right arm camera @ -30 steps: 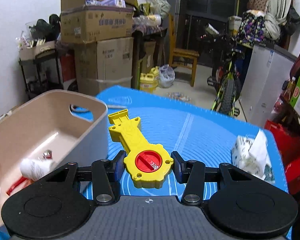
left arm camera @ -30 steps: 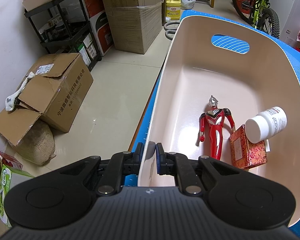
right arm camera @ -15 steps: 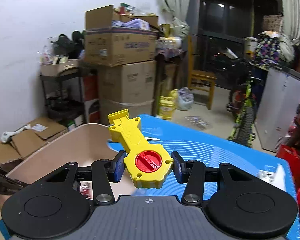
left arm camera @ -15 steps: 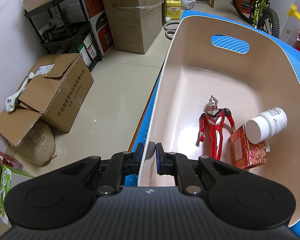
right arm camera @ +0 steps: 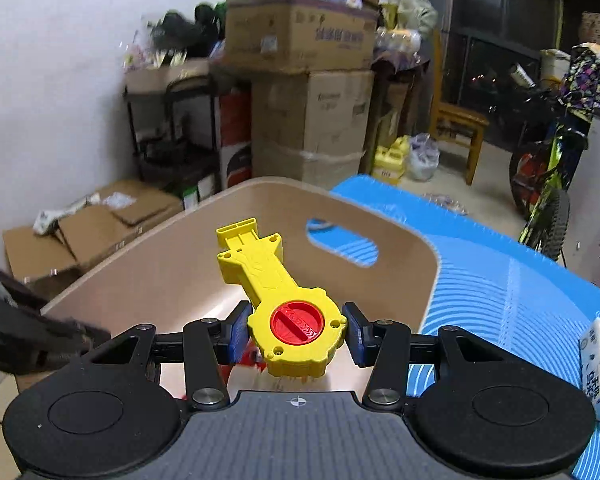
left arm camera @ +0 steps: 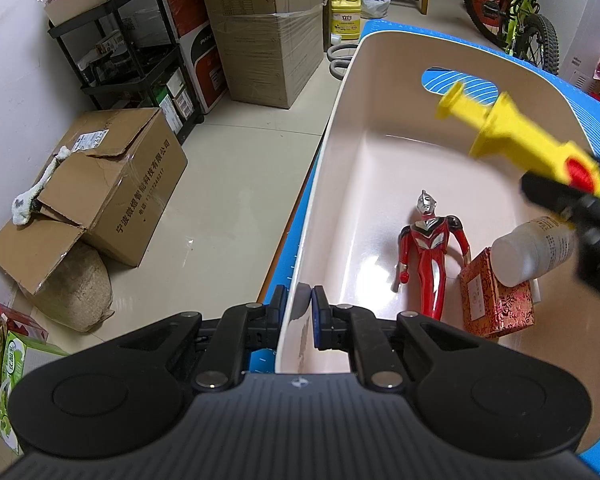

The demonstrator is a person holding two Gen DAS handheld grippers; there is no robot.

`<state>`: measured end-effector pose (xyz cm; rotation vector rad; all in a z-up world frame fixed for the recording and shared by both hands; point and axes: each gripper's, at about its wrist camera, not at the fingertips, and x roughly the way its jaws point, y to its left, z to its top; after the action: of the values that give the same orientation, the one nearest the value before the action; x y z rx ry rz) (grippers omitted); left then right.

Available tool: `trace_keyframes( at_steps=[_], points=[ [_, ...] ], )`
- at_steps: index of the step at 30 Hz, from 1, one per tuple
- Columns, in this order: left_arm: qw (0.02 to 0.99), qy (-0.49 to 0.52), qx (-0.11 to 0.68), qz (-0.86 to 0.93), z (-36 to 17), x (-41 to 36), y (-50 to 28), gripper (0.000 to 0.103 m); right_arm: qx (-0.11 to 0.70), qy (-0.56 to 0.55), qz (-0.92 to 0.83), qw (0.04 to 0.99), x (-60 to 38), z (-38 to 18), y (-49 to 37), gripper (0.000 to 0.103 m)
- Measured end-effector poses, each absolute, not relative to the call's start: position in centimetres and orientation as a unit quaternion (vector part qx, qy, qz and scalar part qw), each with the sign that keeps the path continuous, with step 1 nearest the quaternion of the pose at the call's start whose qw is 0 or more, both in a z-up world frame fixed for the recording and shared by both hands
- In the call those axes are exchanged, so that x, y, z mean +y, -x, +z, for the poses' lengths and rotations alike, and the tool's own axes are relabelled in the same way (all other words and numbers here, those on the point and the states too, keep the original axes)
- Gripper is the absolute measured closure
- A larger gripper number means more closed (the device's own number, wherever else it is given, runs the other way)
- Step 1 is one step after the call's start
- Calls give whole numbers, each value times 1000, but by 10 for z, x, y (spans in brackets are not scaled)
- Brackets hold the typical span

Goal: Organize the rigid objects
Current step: 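Carry the yellow toy into the bin and open the right gripper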

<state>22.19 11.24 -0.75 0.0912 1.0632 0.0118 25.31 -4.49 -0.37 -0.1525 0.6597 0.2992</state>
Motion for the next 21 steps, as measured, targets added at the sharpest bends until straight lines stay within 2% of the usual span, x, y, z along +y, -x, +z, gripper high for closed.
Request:
trace_keyframes(
  at_steps=[14,16,21],
  points=[
    [861,-45,506,6,-7,112,-222,88,376,95,143,911,-31,-30,-261,49],
    [861,-46,506,6,-7,112,-222,88,371,89,145,913,-34,-27,-259,44],
    [861,-47,506,7,-7,111,-222,88,350,73,145,923,-44,-8,-253,38]
  ],
)
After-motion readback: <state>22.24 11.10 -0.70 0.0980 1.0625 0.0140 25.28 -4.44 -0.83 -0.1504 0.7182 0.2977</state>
